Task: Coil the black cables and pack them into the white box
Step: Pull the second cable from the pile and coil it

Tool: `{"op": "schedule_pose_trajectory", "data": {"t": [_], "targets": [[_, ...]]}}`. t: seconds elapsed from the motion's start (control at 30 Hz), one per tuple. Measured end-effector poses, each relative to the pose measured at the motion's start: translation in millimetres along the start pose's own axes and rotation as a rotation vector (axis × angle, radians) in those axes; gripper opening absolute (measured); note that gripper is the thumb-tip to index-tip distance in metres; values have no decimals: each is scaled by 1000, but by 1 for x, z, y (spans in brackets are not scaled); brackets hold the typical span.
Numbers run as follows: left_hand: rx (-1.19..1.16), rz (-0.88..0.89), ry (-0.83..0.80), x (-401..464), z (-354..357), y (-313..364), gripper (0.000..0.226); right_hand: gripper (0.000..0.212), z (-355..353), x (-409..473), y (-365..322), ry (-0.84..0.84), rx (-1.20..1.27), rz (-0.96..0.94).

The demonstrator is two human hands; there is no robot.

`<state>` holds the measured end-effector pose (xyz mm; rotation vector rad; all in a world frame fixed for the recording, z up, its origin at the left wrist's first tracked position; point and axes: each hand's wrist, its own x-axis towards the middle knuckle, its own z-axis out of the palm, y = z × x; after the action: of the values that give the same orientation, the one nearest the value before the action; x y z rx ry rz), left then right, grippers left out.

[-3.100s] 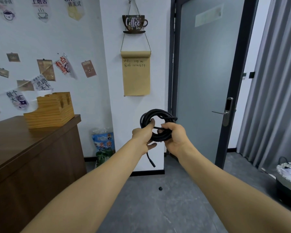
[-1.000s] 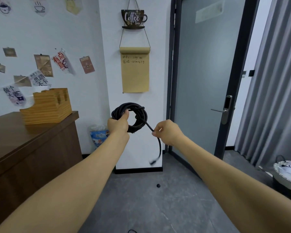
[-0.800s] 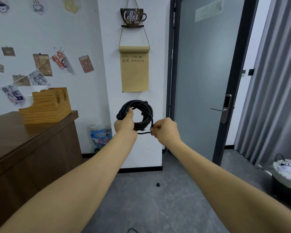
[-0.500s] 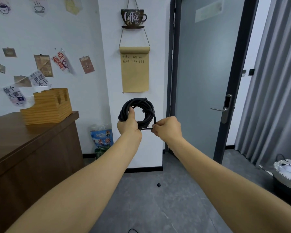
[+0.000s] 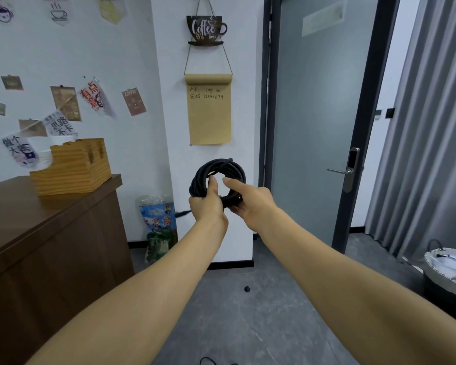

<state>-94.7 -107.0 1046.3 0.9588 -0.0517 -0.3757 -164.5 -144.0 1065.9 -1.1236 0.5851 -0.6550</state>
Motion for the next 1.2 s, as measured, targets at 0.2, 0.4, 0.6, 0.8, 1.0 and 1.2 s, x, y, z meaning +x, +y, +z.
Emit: {"op": "schedule_pose_trajectory", "data": {"t": [0.2,0.4,0.6,0.8,1.0,1.2], "targets": [[-6,-129,-147,-18,-3,-5,37,18,-5,4,4,156,-15,55],[495,77,-79,2,-7,9,42,11,-12,6,10,174,-20,37],[470,92,-101,-6,3,20,25,13,-11,7,13,87,99,1],[308,27,-189,-15,5,17,19,9,-19,3,4,-45,220,-47],[100,-107,-353,-17,1,16,6,17,-32,7,-2,-161,125,-50],[140,-57,-190,-4,4,11,25,51,-30,4,-7,212,-495,-426]]}}
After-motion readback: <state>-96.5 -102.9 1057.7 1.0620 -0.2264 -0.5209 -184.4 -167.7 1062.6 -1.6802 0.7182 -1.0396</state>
